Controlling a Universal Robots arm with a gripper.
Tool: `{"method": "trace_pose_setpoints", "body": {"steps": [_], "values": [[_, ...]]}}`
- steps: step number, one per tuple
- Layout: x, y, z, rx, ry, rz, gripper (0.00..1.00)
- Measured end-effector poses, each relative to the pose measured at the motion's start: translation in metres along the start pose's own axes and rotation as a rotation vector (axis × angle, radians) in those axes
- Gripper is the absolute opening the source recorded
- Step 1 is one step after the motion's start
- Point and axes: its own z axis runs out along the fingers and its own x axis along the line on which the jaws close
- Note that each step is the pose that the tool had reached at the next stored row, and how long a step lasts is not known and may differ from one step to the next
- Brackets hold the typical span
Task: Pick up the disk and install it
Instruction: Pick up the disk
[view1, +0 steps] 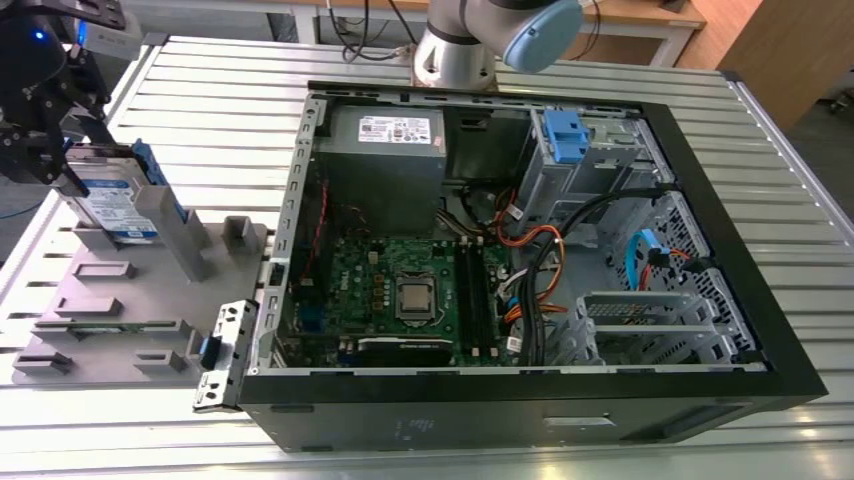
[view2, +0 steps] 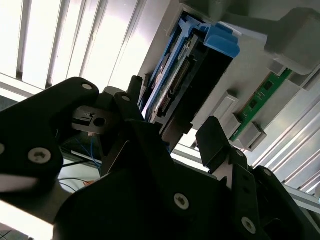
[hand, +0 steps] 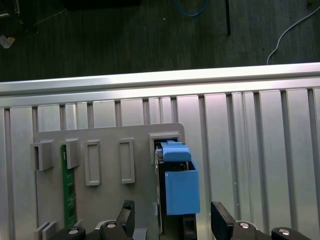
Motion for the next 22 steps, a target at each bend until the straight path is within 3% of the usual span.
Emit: {"method": "trace_pose_setpoints", "body": {"steps": [8, 14, 22], "values": [[0.0, 0.0, 0.0, 0.0003, -0.0002, 0.0, 0.7], [-0.0001, 0.0001, -0.0069, 0.0002, -0.0001, 0.0, 0.7], [-0.0001, 0.0001, -0.0071, 0.0002, -0.0002, 0.0, 0.7]]}}
